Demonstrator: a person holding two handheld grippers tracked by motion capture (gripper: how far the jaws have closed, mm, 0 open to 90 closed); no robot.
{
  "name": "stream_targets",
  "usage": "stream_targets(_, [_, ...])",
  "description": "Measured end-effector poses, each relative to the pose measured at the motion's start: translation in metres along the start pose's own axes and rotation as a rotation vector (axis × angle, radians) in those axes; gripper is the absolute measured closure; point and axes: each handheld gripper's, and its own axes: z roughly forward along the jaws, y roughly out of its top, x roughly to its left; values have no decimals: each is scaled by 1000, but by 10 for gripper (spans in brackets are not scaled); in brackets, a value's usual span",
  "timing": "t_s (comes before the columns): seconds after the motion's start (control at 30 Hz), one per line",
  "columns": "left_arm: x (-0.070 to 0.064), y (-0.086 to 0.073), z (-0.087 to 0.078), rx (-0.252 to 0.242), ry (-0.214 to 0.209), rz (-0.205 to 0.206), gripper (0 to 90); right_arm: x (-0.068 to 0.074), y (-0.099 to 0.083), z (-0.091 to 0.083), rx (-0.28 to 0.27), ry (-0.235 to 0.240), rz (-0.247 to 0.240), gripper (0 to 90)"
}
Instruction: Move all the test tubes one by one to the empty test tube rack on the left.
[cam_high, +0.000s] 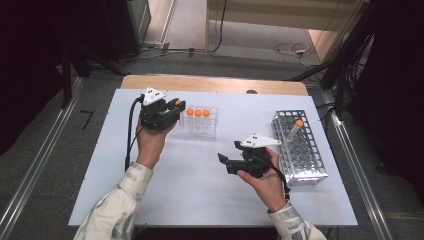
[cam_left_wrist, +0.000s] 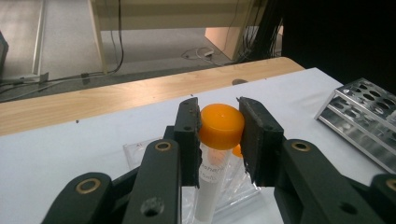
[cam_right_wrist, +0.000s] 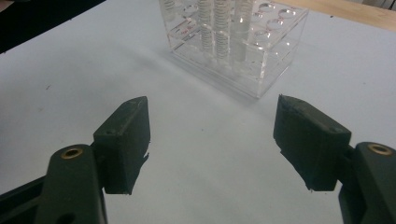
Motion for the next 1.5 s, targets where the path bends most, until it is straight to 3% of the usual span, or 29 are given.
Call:
stream_targets(0.33, [1,13,10,-10,24,13,697,-1,0,-1,-6,4,2,260])
stream_targets(0.87, [5,9,22,-19,47,1,697,0,1,-2,-10,10,5,263])
stream_targets(1.5, [5,-20,31,-20,65,9,695,0,0,0,0,10,-3,263])
